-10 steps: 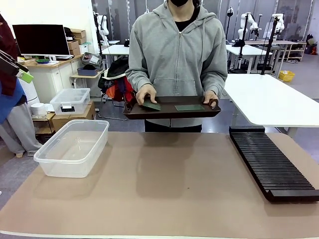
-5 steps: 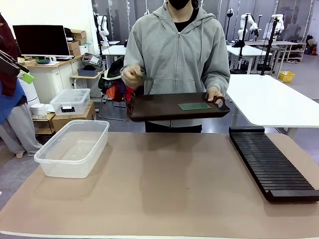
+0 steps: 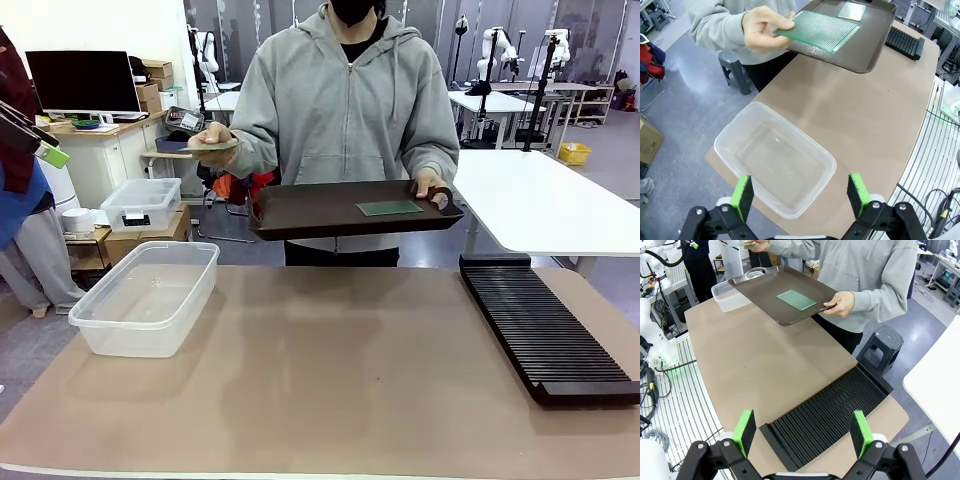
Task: Sort PCBs into racks and boxes based on the side picked up.
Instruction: Pick up the Blank PCB handed by the Human.
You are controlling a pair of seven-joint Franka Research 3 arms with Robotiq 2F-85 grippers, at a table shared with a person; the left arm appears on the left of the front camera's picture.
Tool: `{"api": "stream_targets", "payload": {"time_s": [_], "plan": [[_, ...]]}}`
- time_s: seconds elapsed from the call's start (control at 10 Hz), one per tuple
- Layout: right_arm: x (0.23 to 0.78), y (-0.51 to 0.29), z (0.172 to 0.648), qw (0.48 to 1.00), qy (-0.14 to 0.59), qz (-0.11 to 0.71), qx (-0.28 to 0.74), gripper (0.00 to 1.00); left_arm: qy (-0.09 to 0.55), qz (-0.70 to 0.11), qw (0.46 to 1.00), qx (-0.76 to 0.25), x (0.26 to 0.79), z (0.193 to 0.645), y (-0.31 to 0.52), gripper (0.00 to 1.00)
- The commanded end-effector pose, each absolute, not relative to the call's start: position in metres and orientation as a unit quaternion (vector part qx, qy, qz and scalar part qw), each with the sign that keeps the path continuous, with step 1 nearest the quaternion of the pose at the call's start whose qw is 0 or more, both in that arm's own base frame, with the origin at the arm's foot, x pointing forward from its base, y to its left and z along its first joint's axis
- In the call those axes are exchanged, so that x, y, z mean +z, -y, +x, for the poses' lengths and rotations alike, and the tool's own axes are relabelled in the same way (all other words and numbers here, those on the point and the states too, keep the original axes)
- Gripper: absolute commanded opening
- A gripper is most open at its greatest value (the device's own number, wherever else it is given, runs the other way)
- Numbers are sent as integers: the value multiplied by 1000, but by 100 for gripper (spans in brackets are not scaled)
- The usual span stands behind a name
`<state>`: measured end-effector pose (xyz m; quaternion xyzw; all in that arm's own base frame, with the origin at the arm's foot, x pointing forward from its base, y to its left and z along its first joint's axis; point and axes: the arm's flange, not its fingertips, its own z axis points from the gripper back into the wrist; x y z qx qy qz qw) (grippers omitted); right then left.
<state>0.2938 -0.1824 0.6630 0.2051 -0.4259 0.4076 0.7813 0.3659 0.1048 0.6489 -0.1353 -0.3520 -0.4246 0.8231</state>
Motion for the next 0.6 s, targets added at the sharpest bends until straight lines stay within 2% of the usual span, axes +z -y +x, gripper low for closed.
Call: {"api": "stream_targets", "payload": {"time_s": [0.0, 0.5], "plan": [[662, 182, 294, 781, 426, 205, 409, 100, 350, -137, 823, -425, 647, 365, -104, 100], [662, 182, 294, 781, 426, 205, 409, 100, 350, -137, 823, -425, 647, 365, -104, 100]]}}
